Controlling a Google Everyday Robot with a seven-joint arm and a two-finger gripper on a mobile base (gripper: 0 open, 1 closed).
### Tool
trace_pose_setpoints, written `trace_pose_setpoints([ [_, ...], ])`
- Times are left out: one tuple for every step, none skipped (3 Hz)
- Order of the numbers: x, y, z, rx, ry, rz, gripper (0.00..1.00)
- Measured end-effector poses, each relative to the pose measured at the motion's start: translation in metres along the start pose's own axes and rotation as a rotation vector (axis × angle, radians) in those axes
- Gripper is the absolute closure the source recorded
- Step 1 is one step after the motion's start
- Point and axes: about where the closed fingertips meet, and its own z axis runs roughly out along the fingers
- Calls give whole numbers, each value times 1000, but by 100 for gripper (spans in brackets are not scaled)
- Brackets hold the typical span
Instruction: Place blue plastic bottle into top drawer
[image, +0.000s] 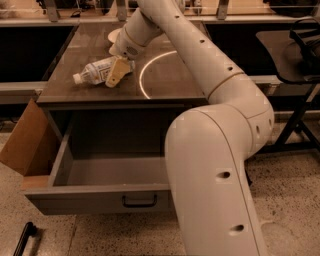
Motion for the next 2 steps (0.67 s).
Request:
trace_pose_setpoints([
  [0, 1, 4, -13, -3, 5, 49],
  [-3, 2, 5, -18, -4, 6, 72],
])
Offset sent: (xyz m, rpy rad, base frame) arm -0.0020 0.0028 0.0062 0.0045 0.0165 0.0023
